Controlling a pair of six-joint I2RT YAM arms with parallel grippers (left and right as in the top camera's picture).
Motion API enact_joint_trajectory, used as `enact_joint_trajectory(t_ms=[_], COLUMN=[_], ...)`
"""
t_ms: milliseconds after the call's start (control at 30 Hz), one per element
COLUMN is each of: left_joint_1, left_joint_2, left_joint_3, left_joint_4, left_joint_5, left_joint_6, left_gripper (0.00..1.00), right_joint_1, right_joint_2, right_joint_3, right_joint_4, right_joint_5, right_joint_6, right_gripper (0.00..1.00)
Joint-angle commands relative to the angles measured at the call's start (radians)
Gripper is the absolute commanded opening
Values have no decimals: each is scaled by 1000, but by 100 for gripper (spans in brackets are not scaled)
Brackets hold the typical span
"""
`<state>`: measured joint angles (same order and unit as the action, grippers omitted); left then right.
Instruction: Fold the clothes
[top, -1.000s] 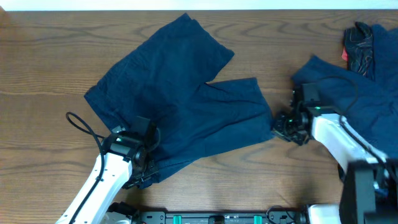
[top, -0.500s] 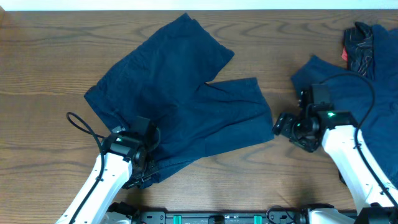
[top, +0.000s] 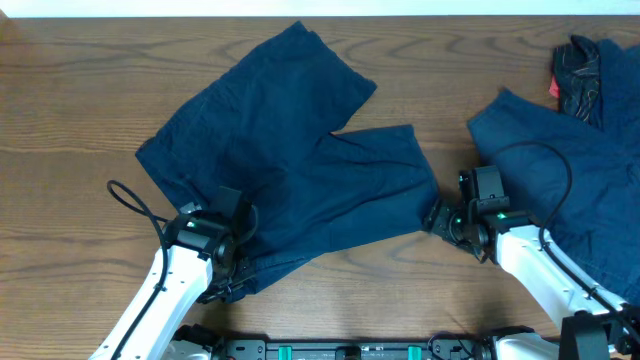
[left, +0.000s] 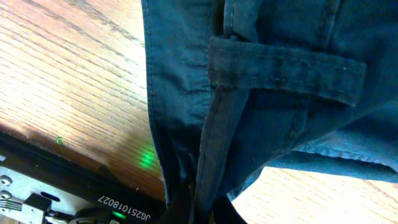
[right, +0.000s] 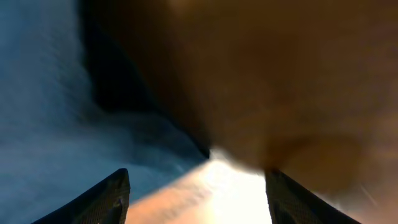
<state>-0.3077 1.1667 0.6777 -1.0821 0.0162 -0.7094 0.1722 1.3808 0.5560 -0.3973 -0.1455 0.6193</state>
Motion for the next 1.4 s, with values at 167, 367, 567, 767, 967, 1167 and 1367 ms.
enact_joint_trajectory(t_ms=[167, 367, 567, 767, 967, 1167, 1367], left_joint_1=[3, 3, 3, 3, 3, 3, 3], left_joint_2=[-8, -8, -8, -8, -8, -12, -48], left_joint_3=[18, 18, 18, 18, 18, 27, 98], left_joint_4=[-6, -6, -6, -6, -6, -16, -78], left_joint_5=[-5, -5, -5, -5, -5, 3, 0], left_joint_6=[3, 3, 3, 3, 3, 11, 16], left_gripper=[6, 6, 6, 6, 6, 6, 6], right_joint_1=[36, 80, 93, 83, 82, 79, 42], right_joint_2=[13, 16, 71, 97, 97, 59, -3], right_joint_3=[-37, -39, -38, -38, -32, 66, 329], right_joint_4=[42, 67, 128, 144, 144, 53, -227], right_joint_5=[-2, -11, -12, -20, -19, 3, 45], right_joint_6=[13, 13, 20, 31, 30, -34, -145], right_gripper=[65, 58, 54, 8, 1, 1, 1])
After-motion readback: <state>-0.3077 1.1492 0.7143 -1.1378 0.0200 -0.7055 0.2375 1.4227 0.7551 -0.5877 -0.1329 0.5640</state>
